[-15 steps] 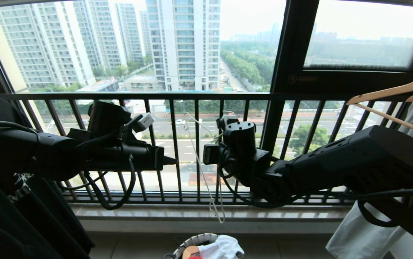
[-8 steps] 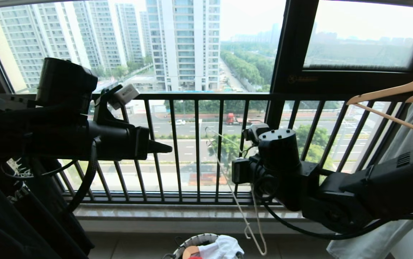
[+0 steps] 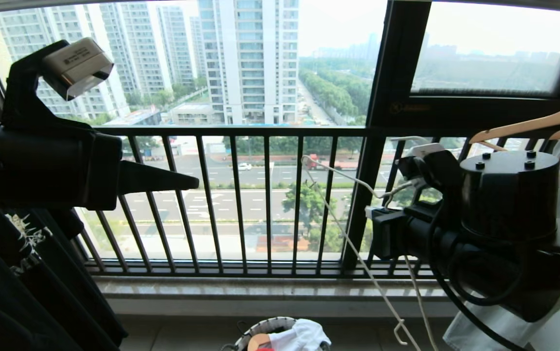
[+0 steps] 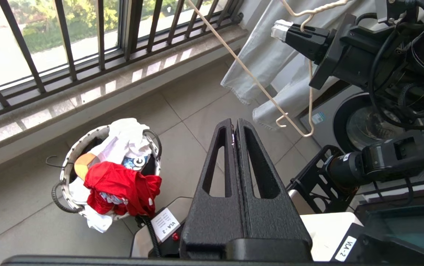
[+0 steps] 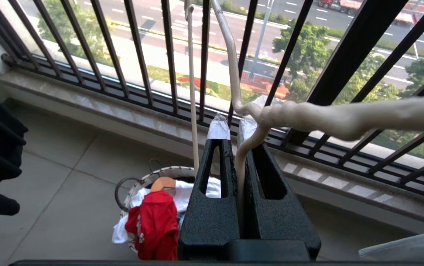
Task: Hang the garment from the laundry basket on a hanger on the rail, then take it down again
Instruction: Hang the clothes rack on the clothesline
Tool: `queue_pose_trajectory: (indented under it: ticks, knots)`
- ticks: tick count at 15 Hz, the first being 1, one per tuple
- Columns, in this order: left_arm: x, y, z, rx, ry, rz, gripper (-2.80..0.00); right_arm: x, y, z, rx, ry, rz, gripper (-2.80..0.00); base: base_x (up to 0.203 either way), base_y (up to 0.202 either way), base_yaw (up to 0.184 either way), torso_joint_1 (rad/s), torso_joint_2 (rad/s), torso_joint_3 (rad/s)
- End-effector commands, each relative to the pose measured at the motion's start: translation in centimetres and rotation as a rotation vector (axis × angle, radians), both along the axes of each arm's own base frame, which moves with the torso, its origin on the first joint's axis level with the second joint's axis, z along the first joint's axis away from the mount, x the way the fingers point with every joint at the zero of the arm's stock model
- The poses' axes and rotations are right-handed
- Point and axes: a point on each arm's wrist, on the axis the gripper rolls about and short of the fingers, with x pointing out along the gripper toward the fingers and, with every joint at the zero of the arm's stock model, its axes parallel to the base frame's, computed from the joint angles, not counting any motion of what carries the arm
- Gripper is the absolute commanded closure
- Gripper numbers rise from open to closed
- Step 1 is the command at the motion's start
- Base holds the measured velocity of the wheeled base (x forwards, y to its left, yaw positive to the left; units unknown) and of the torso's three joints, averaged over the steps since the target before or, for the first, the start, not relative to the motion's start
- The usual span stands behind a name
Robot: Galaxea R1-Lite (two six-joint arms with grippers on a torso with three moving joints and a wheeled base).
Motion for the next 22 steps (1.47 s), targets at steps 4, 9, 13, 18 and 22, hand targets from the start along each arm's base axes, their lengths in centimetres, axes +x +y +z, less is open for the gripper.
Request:
queue_pose_trajectory:
  ticks: [4, 9, 13, 18, 22]
  knots:
    - [-5.2, 1.1, 2.4, -0.056, -0.117, -0.075, 0.0, -4.7, 0.1, 3.2, -0.026, -0.104, 0.063, 0.0, 0.0, 0.0, 0.0, 0.0, 0.0, 0.0]
    - [-7.4, 2.2, 3.5, -0.087, -0.186, -0.069, 0.0, -4.4, 3.6, 4.3, -0.063, -0.101, 0.061, 0.0, 0.0, 0.0, 0.0, 0.0, 0.0, 0.0]
    - [-9.2, 3.3, 4.6, -0.107, -0.261, -0.006, 0.0, -3.0, 7.6, 5.1, -0.078, -0.109, 0.046, 0.0, 0.0, 0.0, 0.0, 0.0, 0.0, 0.0]
    - [-10.6, 4.4, 5.4, -0.116, -0.327, 0.097, 0.0, -1.8, 11.8, 7.4, -0.064, -0.129, 0.062, 0.0, 0.0, 0.0, 0.0, 0.0, 0.0, 0.0]
    - [-11.6, 4.9, 5.6, -0.127, -0.354, 0.099, 0.0, -0.7, 15.2, 8.4, -0.064, -0.174, 0.091, 0.0, 0.0, 0.0, 0.0, 0.0, 0.0, 0.0]
